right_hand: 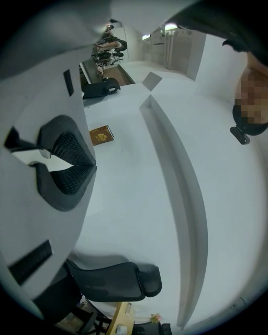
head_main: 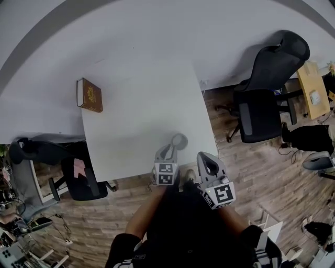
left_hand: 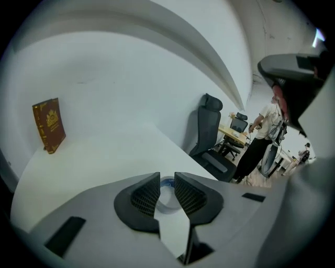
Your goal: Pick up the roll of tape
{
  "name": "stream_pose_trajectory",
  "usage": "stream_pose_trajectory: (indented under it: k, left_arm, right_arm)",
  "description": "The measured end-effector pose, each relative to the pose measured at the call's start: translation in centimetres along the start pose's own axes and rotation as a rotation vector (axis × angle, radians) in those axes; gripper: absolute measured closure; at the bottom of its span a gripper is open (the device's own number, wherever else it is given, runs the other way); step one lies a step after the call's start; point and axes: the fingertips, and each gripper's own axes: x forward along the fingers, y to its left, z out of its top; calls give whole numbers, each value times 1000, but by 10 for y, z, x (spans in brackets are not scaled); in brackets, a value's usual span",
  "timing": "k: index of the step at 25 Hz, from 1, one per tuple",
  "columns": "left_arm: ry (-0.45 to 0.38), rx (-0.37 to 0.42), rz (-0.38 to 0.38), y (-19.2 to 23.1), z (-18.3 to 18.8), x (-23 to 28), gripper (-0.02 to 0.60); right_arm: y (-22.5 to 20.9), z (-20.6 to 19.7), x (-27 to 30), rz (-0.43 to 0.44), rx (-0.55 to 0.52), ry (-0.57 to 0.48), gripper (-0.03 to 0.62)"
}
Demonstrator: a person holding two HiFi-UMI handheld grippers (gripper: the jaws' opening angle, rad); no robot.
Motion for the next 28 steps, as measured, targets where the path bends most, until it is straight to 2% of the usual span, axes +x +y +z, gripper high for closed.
stream_pose_trajectory:
  k: [4,10,14,22,28]
  left_arm:
    - [88,5,20,7,-29,30,486]
    - [171,-62,50,20,-55,59,436]
    - [201,-66,60,27,-58,70,436]
    - [269,-56,37,27,-67,84,434]
    - [300,-57,27,24,-70,92,469]
  right_arm:
    - [-3,2,2,1,-2,2,582]
    - [-11,0,5,-8,1,15,582]
    - [-12,-2,9,-7,7,20,582]
    - [-15,-3,12,-11,13,24,582]
    - [-19,-2,8,-22,15,20,582]
